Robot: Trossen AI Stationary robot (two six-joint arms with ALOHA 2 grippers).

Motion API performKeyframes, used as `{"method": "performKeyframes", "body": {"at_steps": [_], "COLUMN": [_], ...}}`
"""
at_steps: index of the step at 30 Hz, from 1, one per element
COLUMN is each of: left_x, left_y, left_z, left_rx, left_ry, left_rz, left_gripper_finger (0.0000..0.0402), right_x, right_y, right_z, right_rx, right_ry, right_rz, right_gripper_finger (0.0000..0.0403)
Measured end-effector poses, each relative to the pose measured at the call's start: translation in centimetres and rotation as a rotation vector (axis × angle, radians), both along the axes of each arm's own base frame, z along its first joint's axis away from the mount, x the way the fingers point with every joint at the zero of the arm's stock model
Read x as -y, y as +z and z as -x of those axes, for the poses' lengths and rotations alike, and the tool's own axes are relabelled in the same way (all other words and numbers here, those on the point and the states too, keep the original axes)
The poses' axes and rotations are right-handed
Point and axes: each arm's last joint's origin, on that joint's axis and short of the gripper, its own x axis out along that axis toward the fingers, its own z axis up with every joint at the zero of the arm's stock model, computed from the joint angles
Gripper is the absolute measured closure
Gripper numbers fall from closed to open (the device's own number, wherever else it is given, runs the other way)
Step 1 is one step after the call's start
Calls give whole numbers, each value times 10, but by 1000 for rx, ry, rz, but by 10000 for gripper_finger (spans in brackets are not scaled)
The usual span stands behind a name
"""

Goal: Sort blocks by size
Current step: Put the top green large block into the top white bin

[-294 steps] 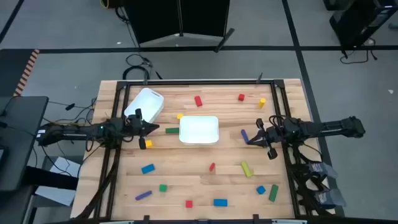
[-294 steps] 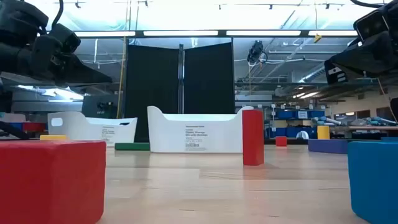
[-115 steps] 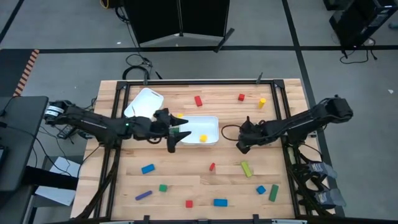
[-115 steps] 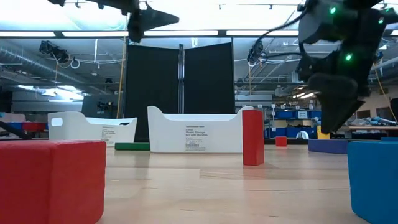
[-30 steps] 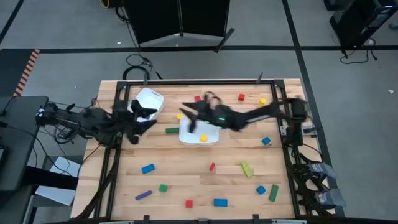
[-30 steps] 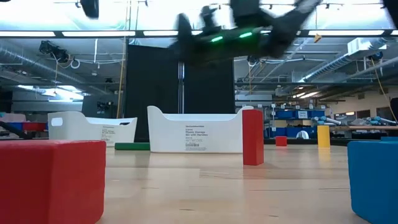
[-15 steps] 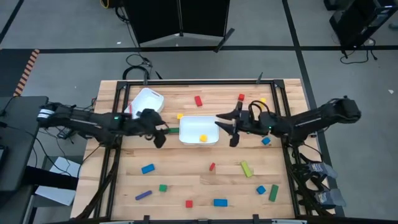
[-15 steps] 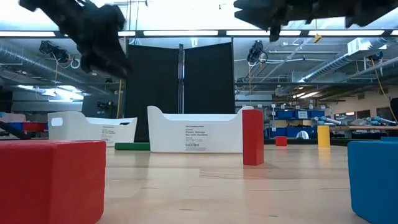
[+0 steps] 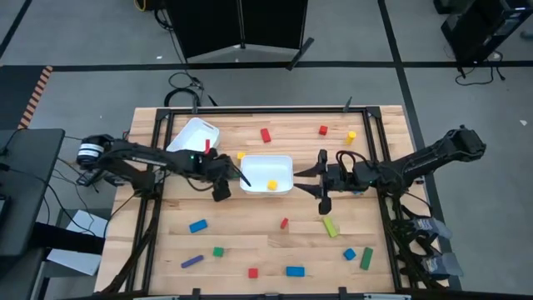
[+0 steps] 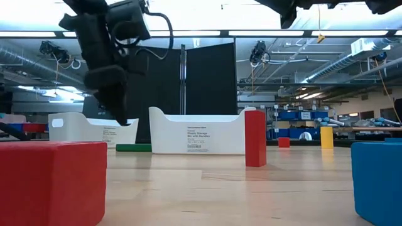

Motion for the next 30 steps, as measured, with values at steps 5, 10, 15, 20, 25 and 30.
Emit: {"method": "performKeyframes", "body": {"at_steps": [5, 10, 15, 20, 25, 30], "left_x": [-7, -14, -18, -25, -30, -34], "left_y": [-7, -19, -32, -44, -51, -51], "left_z": [-5, -8, -16, -19, -21, -21], "left_rx": [-30, -92, -111, -153, -162, -157], "left_ry": [-35, -51, -71, -66, -72, -79], "left_rz": [-35, -45, -39, -27, 11, 49], "left_gripper_finger": [158, 158, 156, 156, 164, 213], "right_x": [-2, -2, -2, -2, -2, -2], "right_y": [0, 0, 0, 0, 0, 0], "right_z": [1, 1, 1, 1, 1, 1], "right_rx": [-1, 0, 0, 0, -1, -2], "right_ry": [-8, -7, -6, -5, -5, -6], "right_rz": [0, -3, -1, -1, -1, -1], "right_gripper_finger": [251, 251, 251, 251, 251, 251]}}
